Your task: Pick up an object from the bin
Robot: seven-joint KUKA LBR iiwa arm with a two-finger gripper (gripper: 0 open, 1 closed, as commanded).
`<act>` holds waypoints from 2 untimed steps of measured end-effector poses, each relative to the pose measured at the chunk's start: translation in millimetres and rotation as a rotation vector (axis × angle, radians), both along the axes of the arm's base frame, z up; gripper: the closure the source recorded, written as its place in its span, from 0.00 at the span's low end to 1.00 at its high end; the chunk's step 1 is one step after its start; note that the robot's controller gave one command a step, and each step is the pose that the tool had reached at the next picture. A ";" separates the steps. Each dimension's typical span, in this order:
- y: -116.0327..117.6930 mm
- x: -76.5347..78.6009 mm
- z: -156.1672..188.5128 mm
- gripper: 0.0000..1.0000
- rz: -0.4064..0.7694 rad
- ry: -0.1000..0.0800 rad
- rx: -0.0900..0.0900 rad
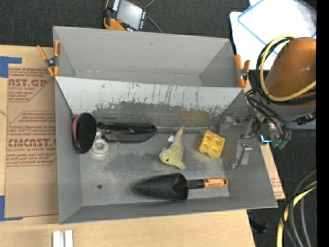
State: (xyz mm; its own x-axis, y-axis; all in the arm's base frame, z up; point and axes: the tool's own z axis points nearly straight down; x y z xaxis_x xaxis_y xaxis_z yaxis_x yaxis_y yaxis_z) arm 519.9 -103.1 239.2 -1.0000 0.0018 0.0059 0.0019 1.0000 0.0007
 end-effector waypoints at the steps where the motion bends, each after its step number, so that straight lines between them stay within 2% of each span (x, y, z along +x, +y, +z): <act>1: 0.6 1.5 4.5 0.00 0.002 -0.008 -0.001; 2: -26.2 -13.9 -133.5 0.00 -0.010 -0.011 -0.002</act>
Offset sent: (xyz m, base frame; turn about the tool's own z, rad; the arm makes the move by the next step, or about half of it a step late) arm -0.0193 -0.0333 -0.1692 0.0134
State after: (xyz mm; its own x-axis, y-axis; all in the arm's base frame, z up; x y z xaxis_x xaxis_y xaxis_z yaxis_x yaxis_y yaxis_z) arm 506.0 -129.3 105.7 -0.9999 0.0123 -0.0048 0.0123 0.9999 -0.0014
